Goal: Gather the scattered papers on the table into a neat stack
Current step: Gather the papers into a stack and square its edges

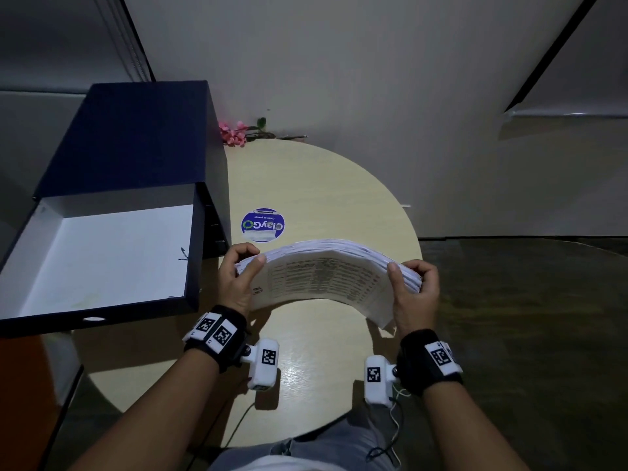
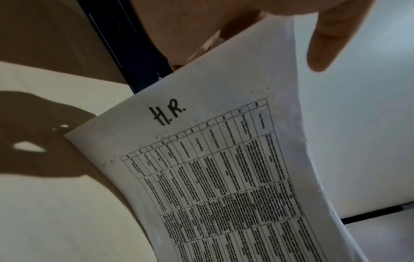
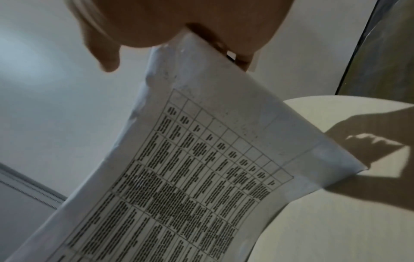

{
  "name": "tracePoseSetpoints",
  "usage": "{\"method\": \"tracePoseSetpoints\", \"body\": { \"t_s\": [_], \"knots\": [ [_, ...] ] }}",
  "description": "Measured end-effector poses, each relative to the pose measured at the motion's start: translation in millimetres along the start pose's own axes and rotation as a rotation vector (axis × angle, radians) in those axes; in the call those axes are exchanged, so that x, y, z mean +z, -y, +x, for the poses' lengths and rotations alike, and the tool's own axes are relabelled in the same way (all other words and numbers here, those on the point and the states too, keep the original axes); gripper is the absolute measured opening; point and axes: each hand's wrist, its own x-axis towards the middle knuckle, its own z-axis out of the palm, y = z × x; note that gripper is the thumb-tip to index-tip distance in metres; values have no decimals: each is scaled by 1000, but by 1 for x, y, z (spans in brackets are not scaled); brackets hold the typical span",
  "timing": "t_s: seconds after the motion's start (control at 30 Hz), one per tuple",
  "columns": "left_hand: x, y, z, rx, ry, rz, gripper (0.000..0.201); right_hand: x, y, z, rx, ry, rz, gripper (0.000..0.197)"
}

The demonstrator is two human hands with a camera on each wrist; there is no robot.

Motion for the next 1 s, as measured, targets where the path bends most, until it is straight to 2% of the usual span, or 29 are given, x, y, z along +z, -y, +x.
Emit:
{"method": "tracePoseSetpoints", "body": {
  "t_s": [0.17,0.4,0.5,0.57,0.6,0.67,0.73,0.8,0.9,0.93,1.0],
  "knots": [
    [5,6,5,1,-97,67,8,7,3,8,52,-95,-90,19],
    [6,3,10,0,-130,87,11,5,3,9,28,-55,-93,7],
    [4,-2,4,7,-97,40,18,3,7,8,27,-51,-122,5],
    [2,-3,-5,10,3,-25,40,1,16,7,-53,-58,-172,5],
    [-1,-1,-8,-9,56,-29,45,1,23,6,-151,-68,-218,10],
    [-4,5,-9,-50,93,69,45,11,42,-1,-455,-57,-330,26],
    [-6,10,-1,-72,51,144,43,37,62,-16,-776,81,-481,39],
    [-4,11,4,-64,30,105,40,71,74,-38,-935,344,-673,57],
    [-2,11,6,-70,36,23,46,110,59,-53,-946,712,-1017,71],
    [-3,11,5,-93,37,29,47,116,53,-54,-951,785,-1090,73],
    [-6,15,8,-128,41,59,42,122,48,-54,-962,820,-1095,75]
  ]
}}
